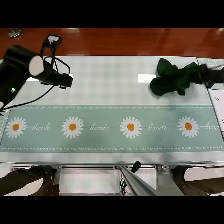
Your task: Fold the shirts.
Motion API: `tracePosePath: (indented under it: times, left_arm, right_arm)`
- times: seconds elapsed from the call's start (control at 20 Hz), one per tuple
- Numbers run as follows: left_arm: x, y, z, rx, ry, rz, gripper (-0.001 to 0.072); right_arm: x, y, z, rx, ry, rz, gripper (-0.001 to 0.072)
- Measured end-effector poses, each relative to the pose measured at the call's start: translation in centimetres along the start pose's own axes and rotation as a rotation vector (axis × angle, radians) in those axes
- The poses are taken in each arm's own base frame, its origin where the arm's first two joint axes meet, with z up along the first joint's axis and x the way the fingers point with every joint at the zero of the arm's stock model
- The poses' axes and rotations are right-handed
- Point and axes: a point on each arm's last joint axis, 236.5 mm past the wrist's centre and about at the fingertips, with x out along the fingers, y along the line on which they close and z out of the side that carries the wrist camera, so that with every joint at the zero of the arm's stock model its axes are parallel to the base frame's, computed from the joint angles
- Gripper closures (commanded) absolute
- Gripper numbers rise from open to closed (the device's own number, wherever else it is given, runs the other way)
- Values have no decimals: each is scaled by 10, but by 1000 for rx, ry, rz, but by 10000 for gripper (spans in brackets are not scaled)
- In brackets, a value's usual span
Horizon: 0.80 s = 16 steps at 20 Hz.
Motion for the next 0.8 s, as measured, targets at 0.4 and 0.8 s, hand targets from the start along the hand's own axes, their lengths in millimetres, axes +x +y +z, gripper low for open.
tracePosePath:
  times: [0.4,0.8]
  left_arm:
    - [-154,-11,62,42,-256,-65,262]
    - [-299,3,43,20,-535,-157,261]
  right_arm:
    - [-240,244,8,-413,-484,342,691]
    - [-379,335,-61,-562,-764,496,691]
